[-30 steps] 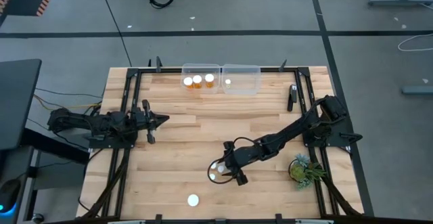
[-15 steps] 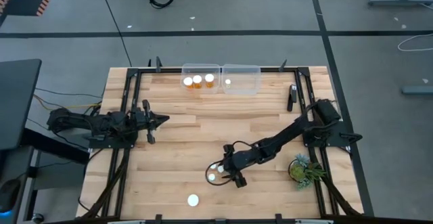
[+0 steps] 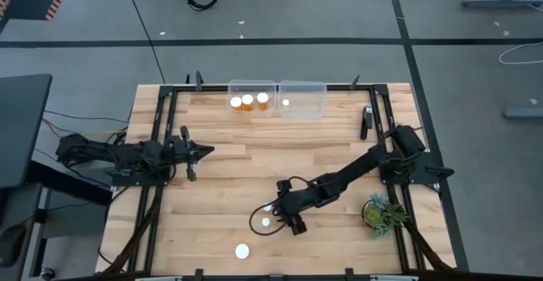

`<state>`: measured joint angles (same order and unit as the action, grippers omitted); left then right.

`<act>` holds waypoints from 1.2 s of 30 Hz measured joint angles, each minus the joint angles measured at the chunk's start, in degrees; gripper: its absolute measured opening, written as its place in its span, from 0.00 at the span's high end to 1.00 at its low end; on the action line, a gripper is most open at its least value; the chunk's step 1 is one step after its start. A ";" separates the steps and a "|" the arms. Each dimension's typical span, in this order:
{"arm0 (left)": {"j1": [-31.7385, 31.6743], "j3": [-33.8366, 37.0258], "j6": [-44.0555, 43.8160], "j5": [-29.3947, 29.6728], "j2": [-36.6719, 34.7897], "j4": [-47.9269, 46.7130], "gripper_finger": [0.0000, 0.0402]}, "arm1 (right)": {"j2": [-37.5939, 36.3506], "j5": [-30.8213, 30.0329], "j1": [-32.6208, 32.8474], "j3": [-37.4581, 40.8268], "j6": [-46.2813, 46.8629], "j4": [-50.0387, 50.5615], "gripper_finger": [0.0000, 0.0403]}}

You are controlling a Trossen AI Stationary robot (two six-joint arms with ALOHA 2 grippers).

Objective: Pick and place medicine bottles into bin by pill shape (circle, oval)
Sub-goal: Put the yellow pill bottle into the right transparent bin

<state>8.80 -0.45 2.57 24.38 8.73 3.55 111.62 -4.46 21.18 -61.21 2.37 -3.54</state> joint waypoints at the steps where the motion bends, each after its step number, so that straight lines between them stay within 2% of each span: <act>1: 0.00 0.00 -0.02 -0.02 0.07 -0.02 0.95 | -0.13 0.01 -0.04 -0.42 0.00 0.98 0.37; 7: 0.00 0.00 0.00 -0.02 0.04 0.45 0.93 | -0.31 -0.03 -0.15 -3.31 0.00 6.34 0.37; 14: 0.00 0.02 0.00 -0.02 0.26 0.68 0.93 | -0.31 -0.01 -0.06 -4.69 -0.02 7.75 0.38; 36: 0.00 0.02 1.05 -0.02 0.26 0.75 0.94 | -0.31 -0.01 -0.06 -4.69 -1.33 8.14 0.66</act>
<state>8.80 -0.43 3.62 24.36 8.99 4.29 111.31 -4.47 21.12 -65.91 1.04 4.60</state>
